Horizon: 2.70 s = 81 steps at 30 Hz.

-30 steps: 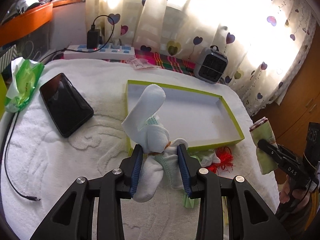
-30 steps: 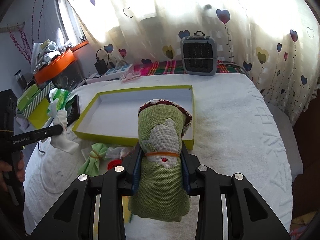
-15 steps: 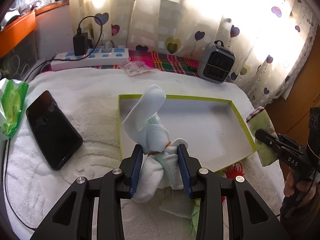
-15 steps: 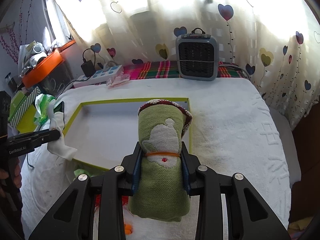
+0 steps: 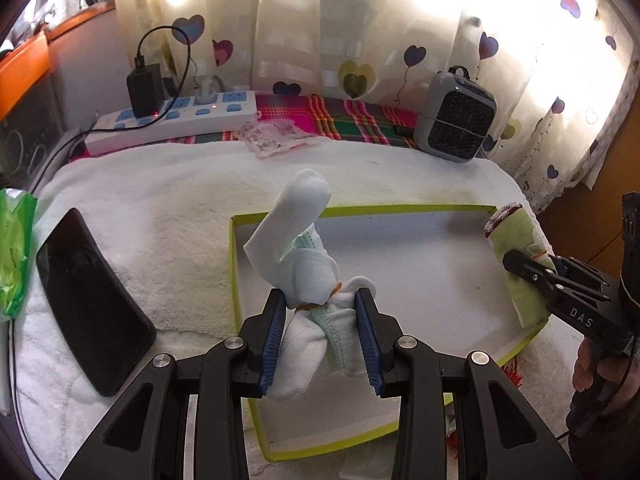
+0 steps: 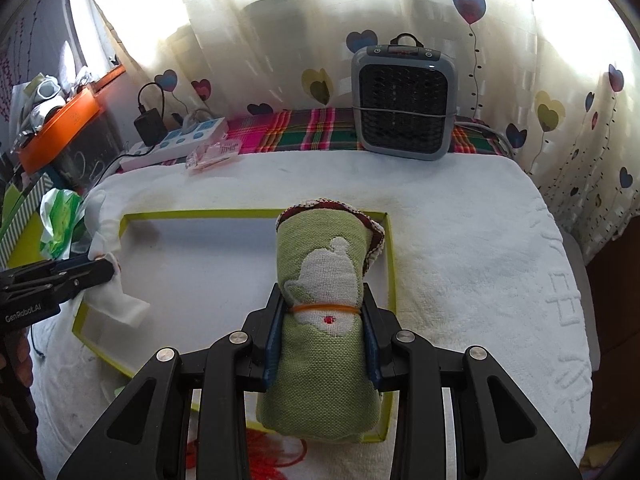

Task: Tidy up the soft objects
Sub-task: 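Lower both items into the box lid and open both tools, then withdraw both tools from the box lid back over the bed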

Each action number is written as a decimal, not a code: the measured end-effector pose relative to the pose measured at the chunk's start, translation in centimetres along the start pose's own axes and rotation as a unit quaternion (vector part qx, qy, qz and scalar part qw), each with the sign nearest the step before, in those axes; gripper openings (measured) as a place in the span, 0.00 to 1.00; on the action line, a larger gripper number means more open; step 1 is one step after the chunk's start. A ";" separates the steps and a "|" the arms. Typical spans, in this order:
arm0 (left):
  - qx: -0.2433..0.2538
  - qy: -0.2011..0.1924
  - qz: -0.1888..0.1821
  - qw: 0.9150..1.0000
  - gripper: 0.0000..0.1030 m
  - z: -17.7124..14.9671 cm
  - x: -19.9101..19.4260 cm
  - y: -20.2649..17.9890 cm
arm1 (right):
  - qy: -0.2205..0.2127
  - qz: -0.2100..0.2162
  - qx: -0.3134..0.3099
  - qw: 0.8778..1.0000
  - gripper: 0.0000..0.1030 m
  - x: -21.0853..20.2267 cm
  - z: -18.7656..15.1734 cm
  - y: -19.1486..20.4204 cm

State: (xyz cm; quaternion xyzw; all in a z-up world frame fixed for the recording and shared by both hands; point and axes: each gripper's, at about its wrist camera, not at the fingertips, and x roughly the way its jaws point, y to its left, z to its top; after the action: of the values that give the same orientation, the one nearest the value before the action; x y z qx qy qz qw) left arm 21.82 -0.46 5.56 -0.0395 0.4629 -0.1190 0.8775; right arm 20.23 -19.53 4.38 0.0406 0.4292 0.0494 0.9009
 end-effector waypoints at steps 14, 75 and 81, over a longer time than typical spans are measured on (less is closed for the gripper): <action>0.003 0.017 0.004 1.000 0.32 0.1 2.6 0.0 | 0.021 -0.015 -0.008 1.000 0.34 3.0 0.1 0.0; 0.013 -0.031 0.104 0.994 0.60 -5.7 -4.3 -1.5 | -0.038 -0.013 0.000 0.999 0.58 -4.2 -3.7 1.4; 0.003 -0.045 0.117 0.992 0.60 -7.6 -5.9 -1.3 | -0.046 -0.017 0.010 0.999 0.58 -5.8 -5.1 1.1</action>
State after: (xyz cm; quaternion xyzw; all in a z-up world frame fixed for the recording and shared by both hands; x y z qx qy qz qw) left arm 12.08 0.08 6.21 0.0125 0.4243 -0.0150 0.9053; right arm 12.58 -19.00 5.74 0.0451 0.3880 0.0278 0.9201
